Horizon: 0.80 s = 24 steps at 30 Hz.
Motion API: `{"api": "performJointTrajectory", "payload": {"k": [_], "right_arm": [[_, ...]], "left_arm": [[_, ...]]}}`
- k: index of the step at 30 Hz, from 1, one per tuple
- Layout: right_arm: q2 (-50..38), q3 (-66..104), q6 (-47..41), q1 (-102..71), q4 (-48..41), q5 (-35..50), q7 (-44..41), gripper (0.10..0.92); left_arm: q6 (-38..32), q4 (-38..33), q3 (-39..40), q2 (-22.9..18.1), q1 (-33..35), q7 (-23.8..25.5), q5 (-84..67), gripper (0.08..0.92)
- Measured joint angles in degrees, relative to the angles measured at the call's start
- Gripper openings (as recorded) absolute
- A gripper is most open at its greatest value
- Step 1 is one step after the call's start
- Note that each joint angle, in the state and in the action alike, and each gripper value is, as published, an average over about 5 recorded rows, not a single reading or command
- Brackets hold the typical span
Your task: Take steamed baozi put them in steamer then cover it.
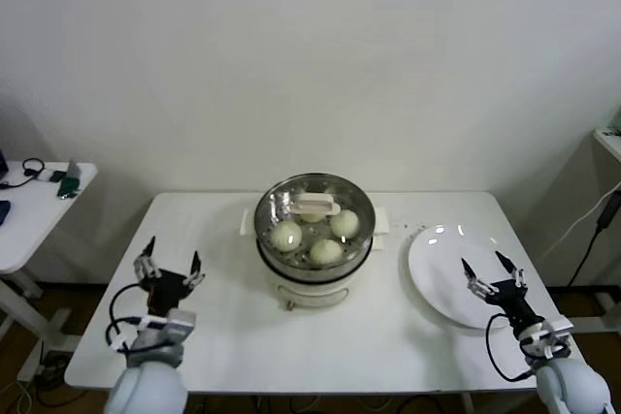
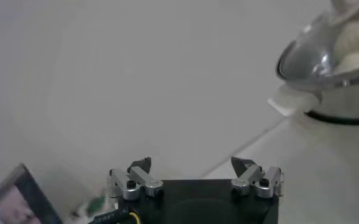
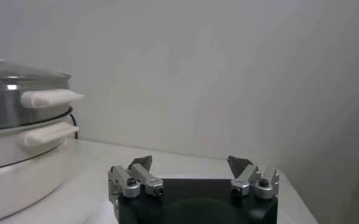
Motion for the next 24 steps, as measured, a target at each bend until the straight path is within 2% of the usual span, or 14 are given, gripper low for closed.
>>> {"api": "performJointTrajectory", "payload": {"k": [5,10,17,24], "right_arm": [[0.15,-0.36,0.30,-0.78,0.99,0.15,-0.04,0.823],[0.42,-0.81,0.79,-1.21,1.33,0.29,-0.08,0.823],[0.47,-1.37,1.16,-0.97,1.29,0.53,-0.12,0.823],[0.51,-1.40,1.72,-0.36,0.70,0.50,-0.30,0.823]], "left_arm": [[-13.19,2.81,-4.75,-3.07,3.37,-0.09,-10.14,0.823],[-21.75,5.18,-7.20,-5.90,5.49,0.75,-15.68,0.823],[-28.44,7.11,-9.15,-8.22,6.81,1.89,-19.47,0.823],[-31.99,8.10,-10.55,-8.99,7.59,3.26,-21.34,0.823]]}}
